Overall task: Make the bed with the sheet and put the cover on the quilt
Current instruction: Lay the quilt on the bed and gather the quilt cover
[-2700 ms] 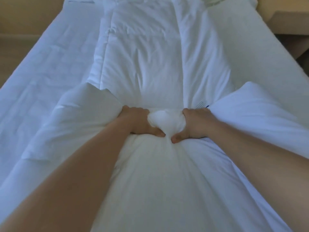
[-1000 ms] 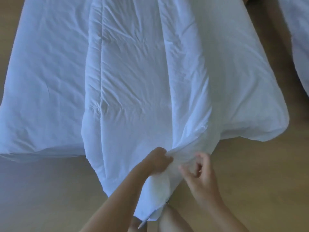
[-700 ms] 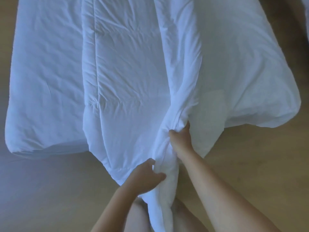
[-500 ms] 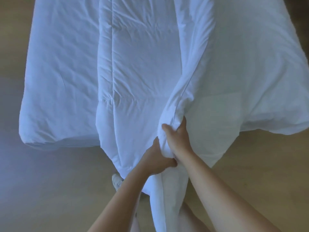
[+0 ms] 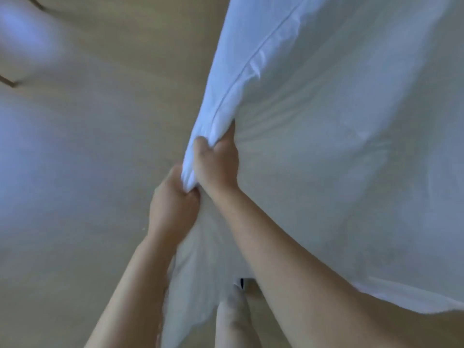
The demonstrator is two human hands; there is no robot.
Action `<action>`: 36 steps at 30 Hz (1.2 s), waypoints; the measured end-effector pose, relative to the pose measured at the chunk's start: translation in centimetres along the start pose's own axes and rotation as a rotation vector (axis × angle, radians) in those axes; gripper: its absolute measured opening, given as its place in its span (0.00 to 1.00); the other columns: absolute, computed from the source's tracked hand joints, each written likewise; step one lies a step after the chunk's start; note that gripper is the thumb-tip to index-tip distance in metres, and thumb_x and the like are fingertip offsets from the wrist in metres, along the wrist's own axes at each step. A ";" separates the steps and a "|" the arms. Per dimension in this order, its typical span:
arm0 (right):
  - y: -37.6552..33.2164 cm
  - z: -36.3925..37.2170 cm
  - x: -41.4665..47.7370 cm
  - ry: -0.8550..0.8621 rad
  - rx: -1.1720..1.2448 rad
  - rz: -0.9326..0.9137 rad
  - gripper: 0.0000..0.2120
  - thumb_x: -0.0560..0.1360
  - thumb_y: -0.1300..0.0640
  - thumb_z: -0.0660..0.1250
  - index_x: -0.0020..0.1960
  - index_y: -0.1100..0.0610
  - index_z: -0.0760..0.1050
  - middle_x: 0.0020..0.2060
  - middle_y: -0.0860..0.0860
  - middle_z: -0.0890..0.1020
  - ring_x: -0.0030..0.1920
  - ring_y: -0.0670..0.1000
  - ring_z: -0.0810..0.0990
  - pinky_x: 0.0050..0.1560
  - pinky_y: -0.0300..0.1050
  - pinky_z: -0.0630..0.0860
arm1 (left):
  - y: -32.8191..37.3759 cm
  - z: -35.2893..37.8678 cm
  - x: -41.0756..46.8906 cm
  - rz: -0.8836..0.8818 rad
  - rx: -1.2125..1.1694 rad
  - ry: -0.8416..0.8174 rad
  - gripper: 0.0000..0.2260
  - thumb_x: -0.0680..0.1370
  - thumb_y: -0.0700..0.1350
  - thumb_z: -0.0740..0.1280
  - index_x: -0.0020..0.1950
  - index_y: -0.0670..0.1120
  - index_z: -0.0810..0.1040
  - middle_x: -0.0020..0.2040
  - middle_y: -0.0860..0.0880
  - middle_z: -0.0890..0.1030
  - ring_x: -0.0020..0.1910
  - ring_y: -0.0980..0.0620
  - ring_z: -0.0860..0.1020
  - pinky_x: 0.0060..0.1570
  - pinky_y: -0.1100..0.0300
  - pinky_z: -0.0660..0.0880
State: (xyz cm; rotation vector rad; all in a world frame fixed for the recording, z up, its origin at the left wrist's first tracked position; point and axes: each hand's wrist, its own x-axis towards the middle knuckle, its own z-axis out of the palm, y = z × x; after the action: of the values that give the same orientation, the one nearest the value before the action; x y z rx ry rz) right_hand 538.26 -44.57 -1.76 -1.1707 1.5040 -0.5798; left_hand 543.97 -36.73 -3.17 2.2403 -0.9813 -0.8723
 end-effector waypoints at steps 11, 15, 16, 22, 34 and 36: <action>6.2 13.6 4.8 -0.702 -0.524 0.014 0.32 0.77 0.51 0.63 0.76 0.54 0.53 0.70 0.58 0.62 0.71 0.56 0.62 0.69 0.48 0.62 | -14.3 -2.4 6.6 -0.461 0.090 0.040 0.32 0.75 0.40 0.65 0.76 0.41 0.54 0.72 0.40 0.63 0.70 0.42 0.63 0.66 0.50 0.62; 12.4 -0.8 7.1 -0.093 -0.764 -0.056 0.29 0.72 0.48 0.60 0.69 0.61 0.67 0.64 0.60 0.70 0.66 0.61 0.65 0.64 0.51 0.62 | -9.6 6.2 5.6 -0.311 0.064 -0.278 0.28 0.76 0.41 0.64 0.74 0.46 0.58 0.72 0.44 0.62 0.66 0.44 0.68 0.62 0.53 0.66; 13.6 -5.1 7.5 0.075 -0.846 -0.017 0.31 0.70 0.47 0.62 0.69 0.61 0.66 0.65 0.62 0.69 0.66 0.63 0.65 0.64 0.54 0.62 | -7.9 8.4 5.0 -0.262 0.056 -0.334 0.26 0.75 0.41 0.64 0.72 0.48 0.61 0.71 0.44 0.62 0.62 0.44 0.71 0.58 0.54 0.68; 17.1 -23.7 8.9 0.368 -0.909 0.414 0.45 0.71 0.48 0.70 0.77 0.52 0.46 0.73 0.58 0.55 0.72 0.60 0.55 0.65 0.60 0.62 | 1.8 18.2 1.1 -0.169 0.119 -0.409 0.27 0.76 0.42 0.63 0.74 0.48 0.58 0.75 0.47 0.54 0.69 0.46 0.63 0.63 0.54 0.65; 16.4 -48.4 7.7 0.375 -0.124 0.184 0.09 0.69 0.71 0.58 0.43 0.62 0.73 0.36 0.53 0.77 0.40 0.54 0.76 0.38 0.40 0.70 | 27.1 36.7 -7.3 -0.075 -0.167 -0.675 0.30 0.78 0.61 0.56 0.77 0.50 0.55 0.75 0.49 0.62 0.74 0.54 0.60 0.62 0.64 0.56; 15.9 -54.4 7.1 0.394 -0.076 0.195 0.07 0.68 0.71 0.58 0.43 0.66 0.74 0.34 0.53 0.76 0.36 0.53 0.74 0.31 0.38 0.69 | 32.3 39.4 -8.1 -0.088 -0.260 -0.655 0.35 0.77 0.62 0.59 0.78 0.47 0.51 0.77 0.49 0.58 0.74 0.53 0.58 0.64 0.62 0.56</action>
State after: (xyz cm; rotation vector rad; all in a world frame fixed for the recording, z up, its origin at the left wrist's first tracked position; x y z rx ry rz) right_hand 482.51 -57.01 -2.59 -0.9879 1.9656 -0.6491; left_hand 496.89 -57.82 -3.86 1.8097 -0.9661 -1.7296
